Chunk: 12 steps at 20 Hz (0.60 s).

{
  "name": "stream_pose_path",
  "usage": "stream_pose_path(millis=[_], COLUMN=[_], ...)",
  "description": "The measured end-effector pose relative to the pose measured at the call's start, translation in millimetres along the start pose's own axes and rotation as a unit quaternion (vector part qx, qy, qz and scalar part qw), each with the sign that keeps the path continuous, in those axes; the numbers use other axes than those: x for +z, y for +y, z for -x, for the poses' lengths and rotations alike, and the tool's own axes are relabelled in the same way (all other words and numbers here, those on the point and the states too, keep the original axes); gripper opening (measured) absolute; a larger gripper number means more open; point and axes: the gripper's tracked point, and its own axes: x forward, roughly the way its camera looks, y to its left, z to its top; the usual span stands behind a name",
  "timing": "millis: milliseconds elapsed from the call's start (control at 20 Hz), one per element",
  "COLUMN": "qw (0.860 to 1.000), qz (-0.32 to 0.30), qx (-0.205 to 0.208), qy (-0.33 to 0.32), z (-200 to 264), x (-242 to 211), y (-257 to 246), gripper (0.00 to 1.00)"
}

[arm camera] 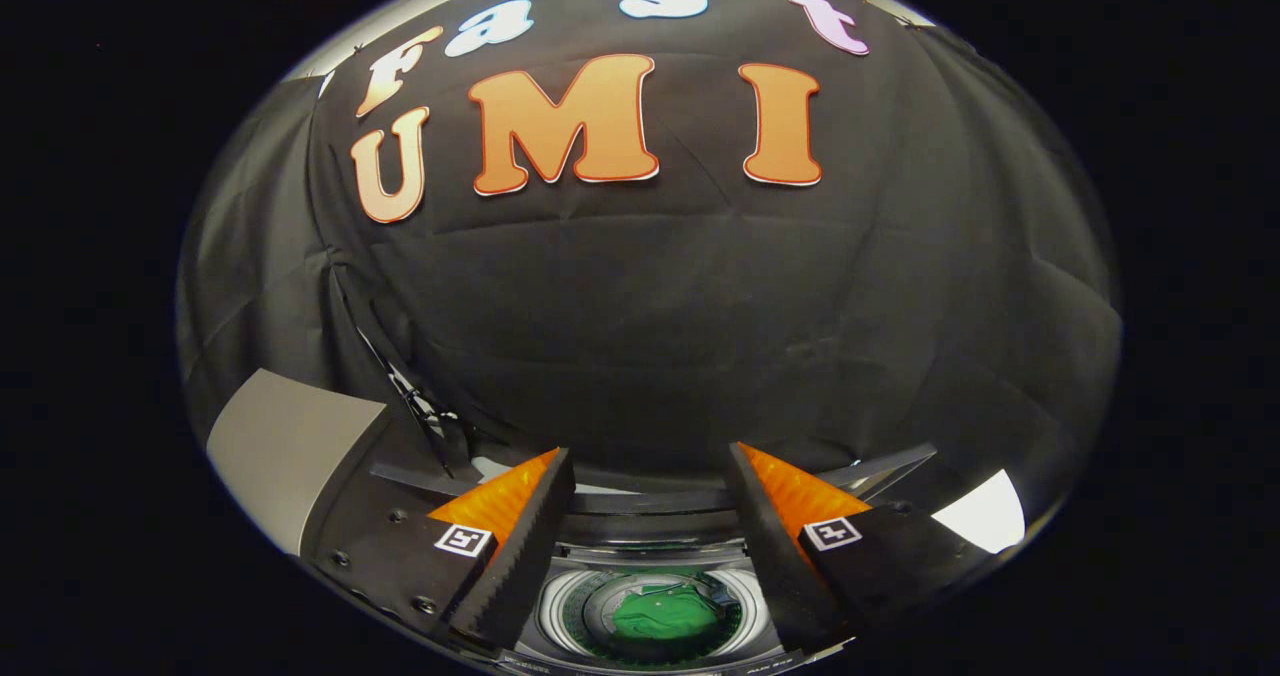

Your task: Put the clothes into the washing machine and then close the washing machine lid.

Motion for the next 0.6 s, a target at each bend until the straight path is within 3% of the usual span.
stream_pose_path(millis=[600], qw=[1.0], qz=[-0.007], qx=[0.002], qy=[0.016], z=[37], x=[-32], y=[2], gripper=[0.98])
